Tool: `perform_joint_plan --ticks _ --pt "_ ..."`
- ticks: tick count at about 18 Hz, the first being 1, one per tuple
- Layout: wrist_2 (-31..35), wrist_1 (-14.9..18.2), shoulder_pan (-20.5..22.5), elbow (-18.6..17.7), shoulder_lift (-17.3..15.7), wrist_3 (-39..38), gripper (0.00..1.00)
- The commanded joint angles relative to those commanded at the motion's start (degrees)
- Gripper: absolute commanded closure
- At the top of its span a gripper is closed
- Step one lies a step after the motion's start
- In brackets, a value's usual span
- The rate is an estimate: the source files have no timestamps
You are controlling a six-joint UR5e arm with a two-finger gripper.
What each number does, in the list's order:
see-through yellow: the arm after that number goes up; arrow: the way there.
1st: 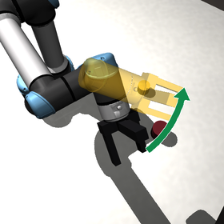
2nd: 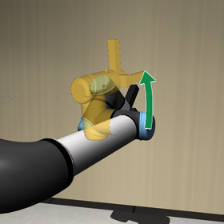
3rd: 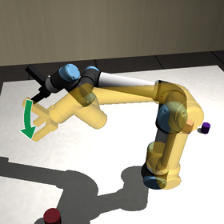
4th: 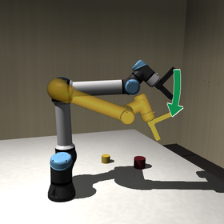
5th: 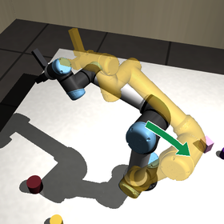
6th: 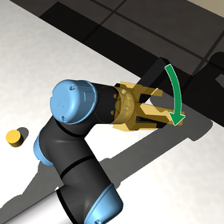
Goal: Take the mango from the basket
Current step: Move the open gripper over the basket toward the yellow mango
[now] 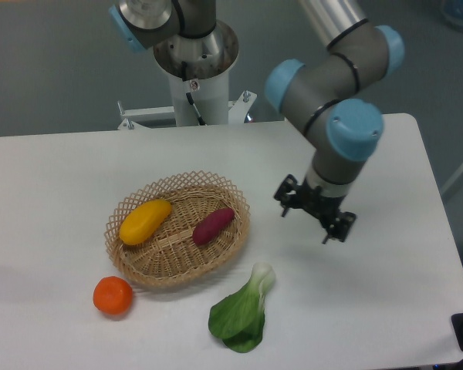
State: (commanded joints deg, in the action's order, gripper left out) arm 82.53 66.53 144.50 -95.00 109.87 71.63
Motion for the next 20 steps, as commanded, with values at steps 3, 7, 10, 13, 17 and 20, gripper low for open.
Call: perform_joint_plan --ticks 3,7,10,13,17,20 --pt "-5.7 0.0 -1.1 -1.7 -0.9 -1.7 0.0" --pt "-9.7 -0.3 -4.7 -2.6 -1.0 -7.3 0.0" --pt "-9.8 -0.5 -8.5 -3.2 -0.4 -11.0 0.0" --pt "-9.8 -0.5 -11.4 -5.1 -0.7 -11.9 0.0" --pt "-9.8 -0.8 -14.2 -8.7 -1.8 -14.8 0.0" --pt "-9.7 -0.8 -15.5 -9.8 -2.3 -17.3 0.0"
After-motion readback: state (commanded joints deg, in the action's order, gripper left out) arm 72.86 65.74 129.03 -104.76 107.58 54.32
